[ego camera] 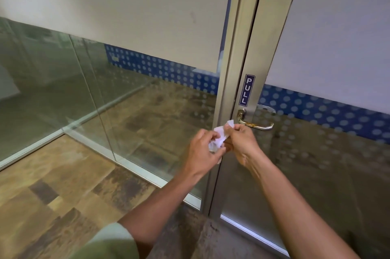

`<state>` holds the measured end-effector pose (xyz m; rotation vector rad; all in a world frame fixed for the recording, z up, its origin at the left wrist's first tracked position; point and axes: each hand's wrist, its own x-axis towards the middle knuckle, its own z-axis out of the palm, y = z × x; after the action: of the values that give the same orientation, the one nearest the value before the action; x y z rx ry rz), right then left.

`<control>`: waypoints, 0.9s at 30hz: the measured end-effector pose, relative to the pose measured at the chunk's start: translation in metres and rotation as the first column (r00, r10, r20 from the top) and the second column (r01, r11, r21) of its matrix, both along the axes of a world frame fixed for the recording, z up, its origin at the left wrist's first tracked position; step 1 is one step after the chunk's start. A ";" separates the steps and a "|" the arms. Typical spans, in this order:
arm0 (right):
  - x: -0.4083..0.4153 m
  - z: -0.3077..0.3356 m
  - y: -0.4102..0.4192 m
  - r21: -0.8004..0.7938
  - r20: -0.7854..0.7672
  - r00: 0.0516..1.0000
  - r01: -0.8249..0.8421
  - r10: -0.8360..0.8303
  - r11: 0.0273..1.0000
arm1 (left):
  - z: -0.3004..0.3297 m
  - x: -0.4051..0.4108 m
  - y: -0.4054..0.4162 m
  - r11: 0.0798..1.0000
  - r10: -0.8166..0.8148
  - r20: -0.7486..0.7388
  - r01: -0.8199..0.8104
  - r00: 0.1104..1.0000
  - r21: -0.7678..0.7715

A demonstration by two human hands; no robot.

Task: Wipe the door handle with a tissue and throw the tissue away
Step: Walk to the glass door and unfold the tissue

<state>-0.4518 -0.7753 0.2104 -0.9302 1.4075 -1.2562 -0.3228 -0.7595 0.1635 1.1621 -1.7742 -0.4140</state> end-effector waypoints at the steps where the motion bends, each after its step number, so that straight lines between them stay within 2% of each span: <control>1: -0.001 0.002 0.002 0.003 -0.005 1.000 -0.005 0.005 1.000 | 0.000 -0.001 -0.003 1.000 -0.011 0.006 0.011 1.000 -0.007; 5: -0.003 0.005 0.006 -0.004 -0.055 0.998 0.012 -0.012 1.000 | 0.001 -0.007 -0.007 0.997 -0.073 -0.035 0.072 0.997 -0.022; 8: -0.007 0.002 0.005 0.002 -0.206 0.972 0.112 -0.109 0.994 | 0.008 -0.007 -0.006 0.961 -0.133 -0.268 0.190 0.954 0.200; 11: -0.014 -0.001 0.010 -0.043 -0.305 0.936 0.171 -0.175 0.984 | 0.016 -0.008 -0.007 0.868 -0.118 -0.520 0.343 0.846 0.360; 13: -0.016 0.000 0.012 -0.074 -0.200 0.970 0.122 -0.134 0.990 | 0.020 -0.009 -0.009 0.833 -0.076 -0.602 0.383 0.795 0.400; 16: -0.020 0.007 0.015 -0.083 0.068 0.998 0.007 -0.002 0.997 | 0.022 -0.010 -0.012 0.794 -0.014 -0.694 0.429 0.720 0.429; 20: -0.027 0.008 0.024 -0.077 0.176 0.978 -0.104 0.116 0.992 | 0.026 -0.012 -0.013 0.764 0.050 -0.763 0.467 0.644 0.445; 22: -0.030 0.005 0.026 -0.044 0.099 0.990 -0.092 0.096 0.995 | 0.029 -0.012 -0.014 0.771 0.047 -0.785 0.477 0.618 0.422; 24: -0.028 0.004 0.029 -0.001 -0.114 0.993 -0.036 0.035 0.999 | 0.030 -0.011 -0.014 0.782 0.028 -0.777 0.470 0.629 0.409; 27: -0.026 0.006 0.034 -0.013 -0.382 0.924 0.019 -0.022 1.000 | 0.031 -0.012 -0.014 0.796 -0.002 -0.748 0.454 0.664 0.401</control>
<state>-0.4782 -0.7417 0.2166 -1.2177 1.7175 -1.1346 -0.3349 -0.7738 0.1942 0.9223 -1.0919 -1.4406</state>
